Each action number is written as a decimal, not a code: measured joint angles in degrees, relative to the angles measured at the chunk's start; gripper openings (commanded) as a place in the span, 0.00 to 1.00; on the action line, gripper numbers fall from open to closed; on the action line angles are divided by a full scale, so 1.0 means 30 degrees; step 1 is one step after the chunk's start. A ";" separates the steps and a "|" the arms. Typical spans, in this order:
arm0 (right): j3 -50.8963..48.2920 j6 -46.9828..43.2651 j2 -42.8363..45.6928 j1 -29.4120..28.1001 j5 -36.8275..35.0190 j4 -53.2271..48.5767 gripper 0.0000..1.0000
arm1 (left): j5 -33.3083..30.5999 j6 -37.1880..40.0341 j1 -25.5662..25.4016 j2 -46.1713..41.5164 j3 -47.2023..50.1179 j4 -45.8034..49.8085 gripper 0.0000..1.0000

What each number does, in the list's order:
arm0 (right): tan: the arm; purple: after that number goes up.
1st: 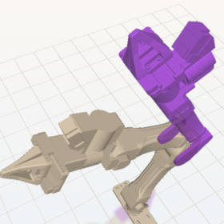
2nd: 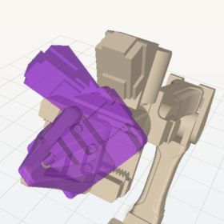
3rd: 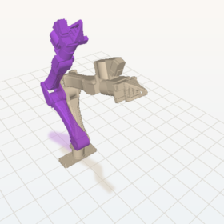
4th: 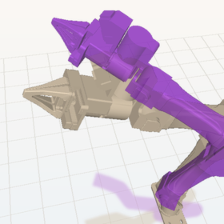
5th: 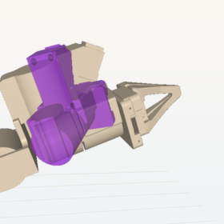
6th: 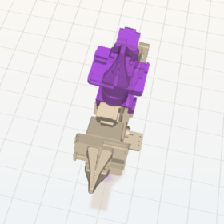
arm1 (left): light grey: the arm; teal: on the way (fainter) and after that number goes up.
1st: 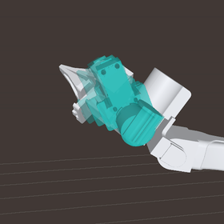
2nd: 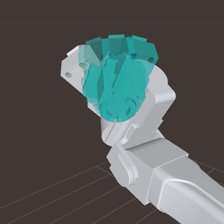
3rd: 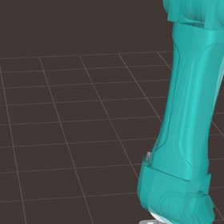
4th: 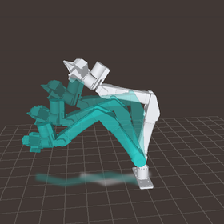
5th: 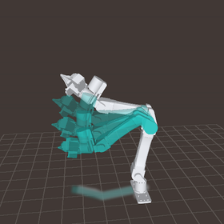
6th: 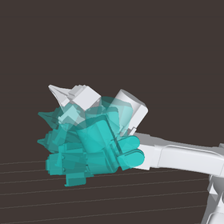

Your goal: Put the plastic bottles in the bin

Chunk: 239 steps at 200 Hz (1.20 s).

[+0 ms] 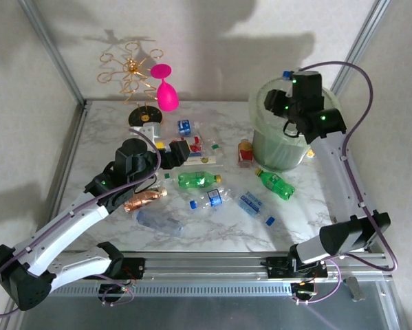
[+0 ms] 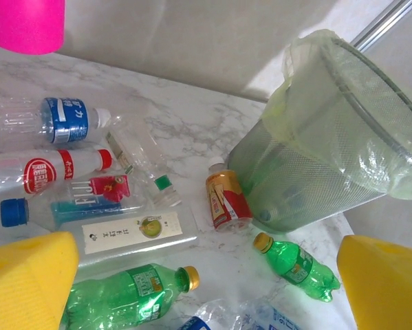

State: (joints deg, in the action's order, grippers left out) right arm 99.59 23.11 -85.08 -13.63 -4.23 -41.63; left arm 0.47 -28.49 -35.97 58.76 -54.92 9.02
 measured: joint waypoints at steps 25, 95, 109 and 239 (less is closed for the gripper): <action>0.0066 -0.0080 -0.0772 0.1479 -0.0029 0.0226 0.00 | 0.0168 0.0000 0.0000 -0.0117 0.0036 -0.0168 0.96; 0.3752 -0.1632 -0.5945 0.2251 -0.0794 -0.1800 0.00 | 0.0444 0.0000 0.0000 -0.0219 0.0095 -0.0248 0.97; 0.3905 -0.1741 -0.6623 0.2295 -0.0765 -0.2251 0.00 | 0.0495 0.0000 0.0000 -0.0219 0.0095 -0.0284 0.97; 0.5938 -0.2521 -1.0484 0.2871 -0.0721 -0.3133 0.00 | 0.0495 0.0007 0.0000 -0.0211 0.0102 -0.0364 0.97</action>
State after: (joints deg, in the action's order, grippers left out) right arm 117.40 15.55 -116.53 -5.02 -6.39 -51.03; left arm 1.96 -28.47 -35.97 58.13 -54.61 7.92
